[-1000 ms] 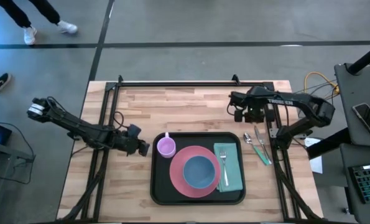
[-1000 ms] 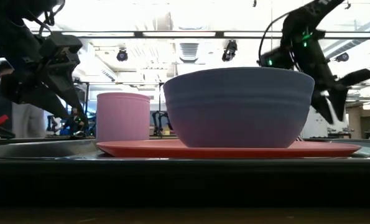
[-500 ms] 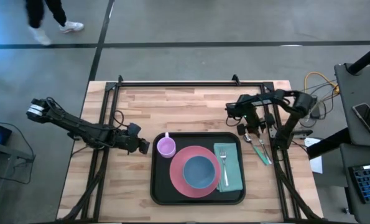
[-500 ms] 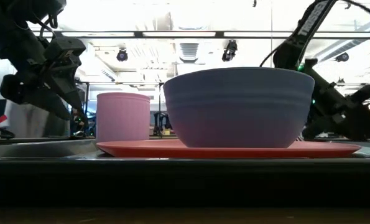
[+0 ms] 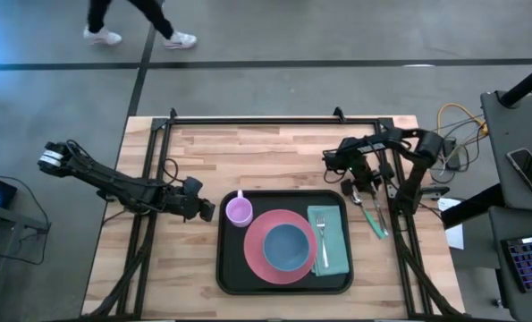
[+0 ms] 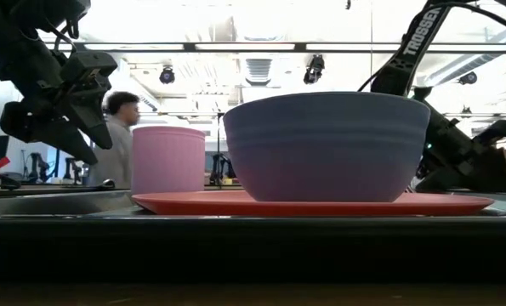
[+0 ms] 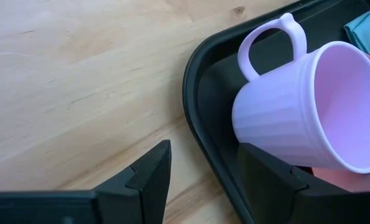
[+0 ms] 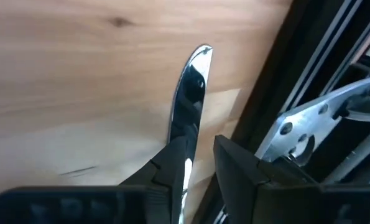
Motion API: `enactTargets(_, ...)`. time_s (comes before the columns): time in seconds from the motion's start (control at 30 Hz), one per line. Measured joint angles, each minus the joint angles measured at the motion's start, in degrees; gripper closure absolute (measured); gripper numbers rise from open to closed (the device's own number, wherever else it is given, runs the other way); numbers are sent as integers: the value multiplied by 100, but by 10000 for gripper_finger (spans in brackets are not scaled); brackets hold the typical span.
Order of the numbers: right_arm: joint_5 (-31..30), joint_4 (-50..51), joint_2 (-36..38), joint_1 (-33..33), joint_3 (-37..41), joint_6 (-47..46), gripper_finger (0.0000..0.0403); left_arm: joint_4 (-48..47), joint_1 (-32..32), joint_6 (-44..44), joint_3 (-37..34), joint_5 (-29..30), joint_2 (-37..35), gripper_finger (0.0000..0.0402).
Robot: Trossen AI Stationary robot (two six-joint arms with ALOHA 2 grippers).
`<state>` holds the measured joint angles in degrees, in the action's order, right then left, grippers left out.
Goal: Set up tray
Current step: Put the silver table knife to the right of the silver fork on the green napkin
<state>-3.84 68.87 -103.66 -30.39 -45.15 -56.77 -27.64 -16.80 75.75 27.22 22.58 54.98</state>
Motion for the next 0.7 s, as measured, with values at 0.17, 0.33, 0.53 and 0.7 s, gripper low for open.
enactTargets(0.17, 7, -119, 64, 0, -67, 66, 329, -2, 0, 0, 0, -1, 0, 236)
enactTargets(0.33, -151, -224, 85, -4, -327, 88, 331, -2, 0, 0, 0, -1, 0, 236)
enactTargets(0.53, -449, -1133, 255, -7, -894, 301, 334, -1, 0, 0, 0, -8, 0, 236)
enactTargets(0.7, -522, -1922, 346, 4, -1515, 317, 334, 2, 0, 9, 0, -34, 0, 236)
